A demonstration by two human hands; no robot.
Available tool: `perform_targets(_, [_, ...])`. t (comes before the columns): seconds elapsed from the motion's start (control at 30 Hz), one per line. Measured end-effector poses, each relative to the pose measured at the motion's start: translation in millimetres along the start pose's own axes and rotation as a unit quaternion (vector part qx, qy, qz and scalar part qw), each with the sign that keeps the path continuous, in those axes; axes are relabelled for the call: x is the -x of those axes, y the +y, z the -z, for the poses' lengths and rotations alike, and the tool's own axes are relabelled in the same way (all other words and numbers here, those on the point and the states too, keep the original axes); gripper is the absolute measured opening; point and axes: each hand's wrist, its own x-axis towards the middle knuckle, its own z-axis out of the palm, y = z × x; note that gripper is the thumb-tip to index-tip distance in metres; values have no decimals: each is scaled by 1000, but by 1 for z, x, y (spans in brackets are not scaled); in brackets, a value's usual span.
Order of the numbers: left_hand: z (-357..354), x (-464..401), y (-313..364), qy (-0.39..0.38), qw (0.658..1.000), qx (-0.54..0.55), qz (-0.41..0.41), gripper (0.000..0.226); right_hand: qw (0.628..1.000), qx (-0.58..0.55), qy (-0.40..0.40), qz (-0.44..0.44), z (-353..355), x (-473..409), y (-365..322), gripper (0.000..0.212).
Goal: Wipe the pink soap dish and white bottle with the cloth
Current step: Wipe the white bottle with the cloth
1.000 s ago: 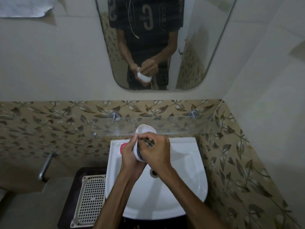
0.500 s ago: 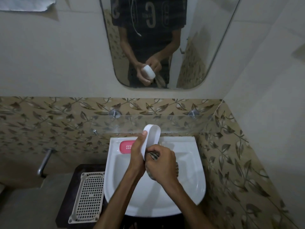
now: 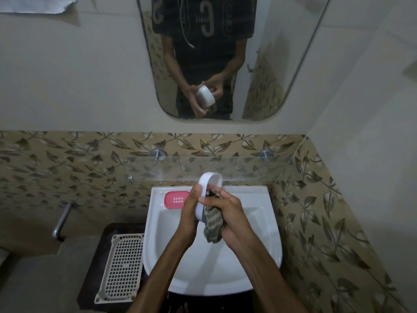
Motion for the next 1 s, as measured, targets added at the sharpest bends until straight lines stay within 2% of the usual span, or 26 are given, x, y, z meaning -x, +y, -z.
perform_targets(0.13, [21, -1, 14, -88, 992, 79, 46, 42, 997, 23, -61, -40, 9, -1, -8, 45])
perform_targets(0.2, [25, -2, 22, -97, 990, 90, 55, 35, 995, 19, -80, -59, 16, -2, -11, 53])
perform_targets(0.27, [25, -4, 29, -58, 991, 103, 61, 29, 997, -4, -61, -47, 20, -4, -10, 53])
perform_targets(0.33, [24, -6, 30, -10, 987, 141, 76, 30, 999, -42, -20, -9, 23, -5, -8, 41])
perform_targets(0.4, [20, -6, 31, 37, 980, 176, 87, 31, 997, -64, 8, 51, 25, -5, -6, 30])
perform_targets(0.47, [15, -7, 30, 66, 972, 203, 94, 40, 990, -25, 4, 140, 25, -1, -3, 23])
perform_targets(0.53, [7, -8, 31, 71, 963, 236, 108, 47, 958, 98, -14, 269, 23, 5, 3, 22])
perform_targets(0.63, [0, -11, 34, 69, 955, 260, 125, 40, 854, 290, -23, 431, 20, 6, 13, 21])
perform_targets(0.7, [-3, -11, 33, 50, 950, 274, 140, 35, 828, 326, -18, 456, 19, 1, 8, 19])
perform_targets(0.8, [-6, -8, 28, 17, 945, 280, 165, 32, 838, 345, -3, 422, 17, -16, -18, 18])
perform_targets(0.87, [-4, -9, 29, -3, 941, 285, 181, 34, 827, 375, -23, 417, 16, -18, -21, 18])
perform_targets(1.0, [6, -15, 36, -31, 936, 288, 197, 39, 748, 432, -101, 493, 24, 0, 9, 20])
